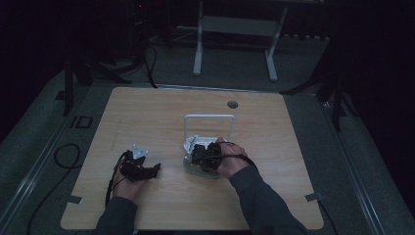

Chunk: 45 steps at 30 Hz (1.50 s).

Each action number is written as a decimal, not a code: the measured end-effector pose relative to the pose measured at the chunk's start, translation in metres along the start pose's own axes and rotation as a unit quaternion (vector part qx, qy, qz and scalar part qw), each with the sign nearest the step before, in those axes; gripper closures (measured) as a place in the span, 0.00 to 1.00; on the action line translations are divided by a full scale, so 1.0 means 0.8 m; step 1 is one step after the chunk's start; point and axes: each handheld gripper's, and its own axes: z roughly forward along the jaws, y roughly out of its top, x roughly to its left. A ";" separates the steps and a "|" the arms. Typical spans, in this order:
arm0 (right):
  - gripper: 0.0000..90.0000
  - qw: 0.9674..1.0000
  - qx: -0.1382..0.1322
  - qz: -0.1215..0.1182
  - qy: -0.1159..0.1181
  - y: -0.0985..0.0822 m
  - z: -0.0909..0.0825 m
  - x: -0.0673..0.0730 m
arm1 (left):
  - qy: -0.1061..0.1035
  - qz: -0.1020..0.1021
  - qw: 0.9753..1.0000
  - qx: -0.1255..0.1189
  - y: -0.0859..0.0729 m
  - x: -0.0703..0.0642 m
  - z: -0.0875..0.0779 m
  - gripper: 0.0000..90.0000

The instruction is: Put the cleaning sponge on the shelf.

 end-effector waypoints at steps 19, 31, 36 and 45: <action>0.79 0.998 -0.012 -0.044 -0.033 -0.010 0.004 -0.010 | 0.000 0.000 1.000 0.000 0.000 0.000 0.000 0.23; 0.79 0.997 -0.010 -0.060 -0.038 -0.015 0.011 -0.020 | 0.000 0.000 1.000 0.000 0.000 0.000 0.000 0.23; 0.79 0.997 -0.008 -0.059 -0.039 -0.018 0.012 -0.025 | 0.000 0.000 1.000 0.000 0.000 0.000 0.000 0.23; 0.79 0.998 -0.012 -0.057 -0.035 -0.023 0.017 -0.034 | 0.000 -0.001 1.000 -0.001 0.000 0.000 0.000 0.23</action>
